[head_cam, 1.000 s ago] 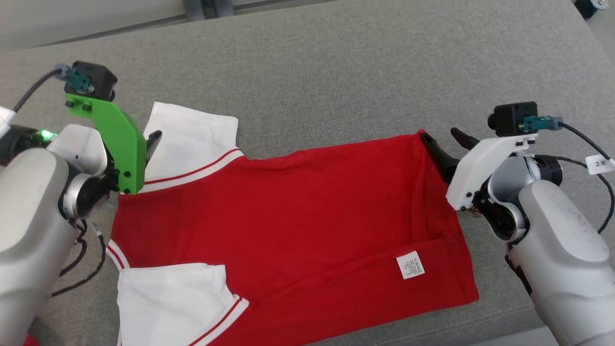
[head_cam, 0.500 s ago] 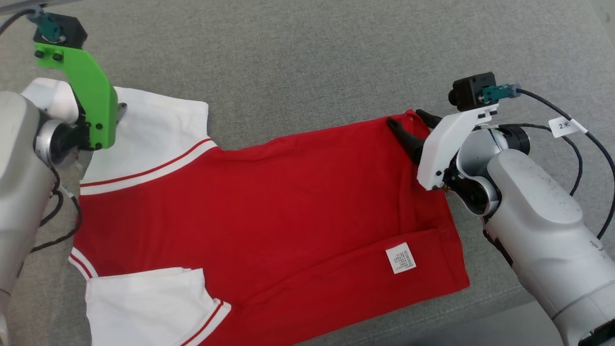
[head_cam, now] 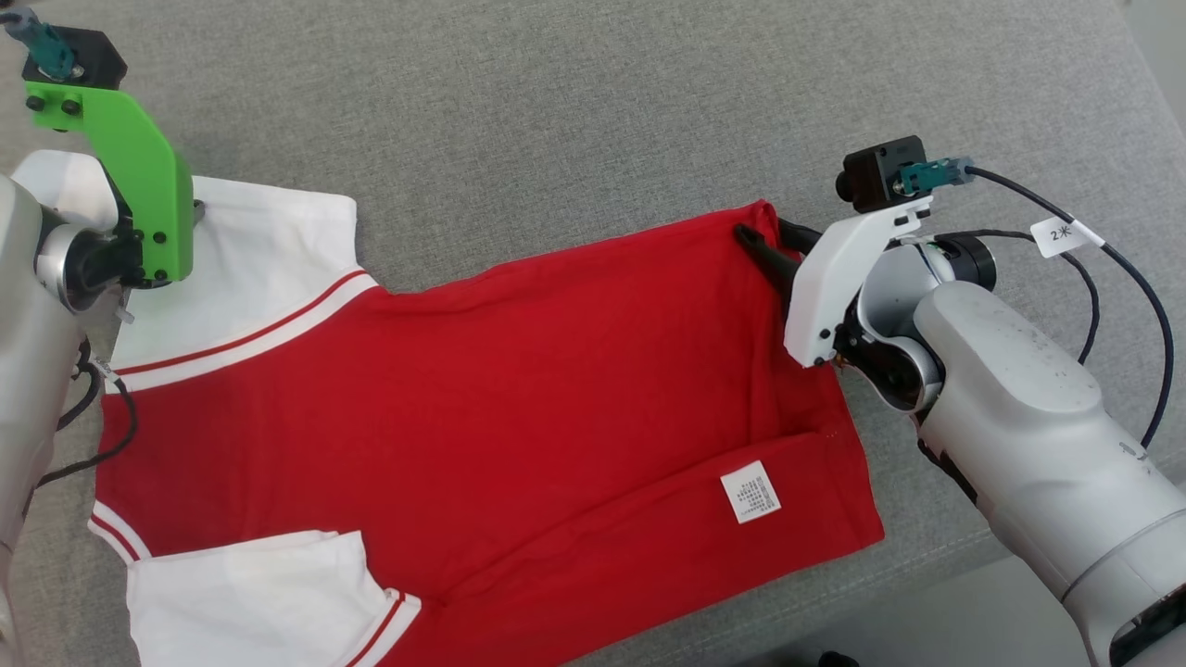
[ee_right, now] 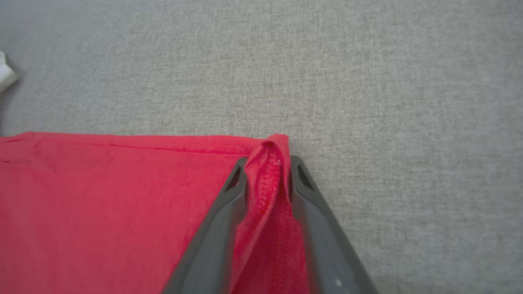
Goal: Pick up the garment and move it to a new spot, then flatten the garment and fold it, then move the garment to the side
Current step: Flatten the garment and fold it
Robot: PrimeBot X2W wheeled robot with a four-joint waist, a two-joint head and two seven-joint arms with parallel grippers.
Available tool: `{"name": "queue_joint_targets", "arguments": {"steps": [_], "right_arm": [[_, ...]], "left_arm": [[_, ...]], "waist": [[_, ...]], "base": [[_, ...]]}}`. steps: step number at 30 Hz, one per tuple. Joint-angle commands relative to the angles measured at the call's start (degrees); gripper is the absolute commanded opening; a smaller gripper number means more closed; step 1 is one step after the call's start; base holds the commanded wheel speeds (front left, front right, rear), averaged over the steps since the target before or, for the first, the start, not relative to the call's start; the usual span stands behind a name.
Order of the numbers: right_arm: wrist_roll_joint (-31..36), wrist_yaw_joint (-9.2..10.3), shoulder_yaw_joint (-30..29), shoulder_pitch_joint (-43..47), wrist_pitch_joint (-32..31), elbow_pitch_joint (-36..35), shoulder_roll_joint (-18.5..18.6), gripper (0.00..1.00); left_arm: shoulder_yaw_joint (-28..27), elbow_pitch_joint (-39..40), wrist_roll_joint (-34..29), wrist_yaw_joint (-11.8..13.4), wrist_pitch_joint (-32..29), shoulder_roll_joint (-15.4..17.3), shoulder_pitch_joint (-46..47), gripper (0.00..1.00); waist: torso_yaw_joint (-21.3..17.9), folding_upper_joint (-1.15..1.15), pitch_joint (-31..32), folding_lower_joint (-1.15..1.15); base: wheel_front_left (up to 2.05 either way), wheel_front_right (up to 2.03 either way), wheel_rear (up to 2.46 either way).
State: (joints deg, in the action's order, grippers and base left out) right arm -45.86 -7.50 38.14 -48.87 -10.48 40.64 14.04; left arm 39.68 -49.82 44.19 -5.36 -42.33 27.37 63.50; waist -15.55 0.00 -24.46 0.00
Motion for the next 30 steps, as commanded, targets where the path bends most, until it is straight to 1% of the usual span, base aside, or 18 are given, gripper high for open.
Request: {"name": "queue_joint_targets", "arguments": {"steps": [1,2,3,5,6,11,16,22,25,28,30], "right_arm": [[-0.53,0.02,0.70,-0.50,0.51,0.69,0.25,0.44],[-0.67,0.02,0.94,-0.66,0.83,0.92,0.34,0.40],[-1.03,0.02,1.22,-0.79,1.15,1.21,0.40,0.38],[-1.19,0.02,1.51,-1.22,2.51,1.85,0.63,0.06],[-1.27,0.02,1.60,-1.46,3.29,2.30,0.72,0.00],[-1.78,0.05,2.00,-1.44,7.12,4.15,0.98,0.00],[-2.33,0.07,1.60,0.33,12.19,6.21,1.80,0.00],[-3.30,0.07,1.55,2.83,17.47,8.73,2.50,0.00],[-3.72,0.06,2.07,4.22,18.81,10.03,2.70,0.00],[-4.47,0.06,2.80,5.55,19.96,10.86,2.73,0.00],[-4.80,0.06,3.30,6.20,20.82,11.21,3.12,0.00]], "left_arm": [[0.51,-0.90,0.60,-0.34,0.02,-0.50,-0.19,0.00],[0.58,-1.16,0.68,-0.57,0.16,-0.50,-0.07,0.00],[0.62,-1.45,0.70,-0.65,0.31,-0.50,0.06,0.00],[0.67,-1.77,0.76,-1.00,1.07,-0.59,0.30,0.00],[0.72,-1.88,0.74,-1.05,1.48,-0.66,0.35,0.00],[0.92,-2.31,0.80,-1.58,4.65,-0.57,0.26,0.00],[1.44,-2.91,1.43,-1.96,7.58,-1.04,-0.22,0.00],[3.32,-1.69,2.69,-2.10,8.46,-1.05,-1.79,0.00],[4.80,0.42,4.04,-2.13,8.18,0.03,-3.09,0.00],[5.69,3.29,6.88,-2.13,7.18,0.85,-5.11,0.00],[7.08,5.66,7.61,-2.14,6.24,2.39,-6.02,0.00]], "waist": [[0.05,0.00,-0.01,0.00],[0.09,0.00,0.00,0.00],[0.16,0.00,0.03,0.00],[0.34,0.00,0.22,0.00],[0.48,0.00,0.45,0.00],[1.31,0.00,2.27,0.00],[3.02,0.00,5.15,0.00],[5.68,0.00,9.12,0.00],[6.92,0.00,11.11,0.00],[7.99,0.00,13.17,0.00],[8.69,0.00,14.36,0.00]], "base": [[0.00,0.00,0.00],[0.00,0.00,0.00],[0.00,0.00,0.00],[0.00,0.00,0.00],[0.00,0.00,0.00],[0.00,0.00,0.00],[0.00,0.00,0.00],[0.00,0.00,0.00],[0.00,0.00,0.00],[0.00,0.00,0.00],[0.00,0.00,0.00]]}}
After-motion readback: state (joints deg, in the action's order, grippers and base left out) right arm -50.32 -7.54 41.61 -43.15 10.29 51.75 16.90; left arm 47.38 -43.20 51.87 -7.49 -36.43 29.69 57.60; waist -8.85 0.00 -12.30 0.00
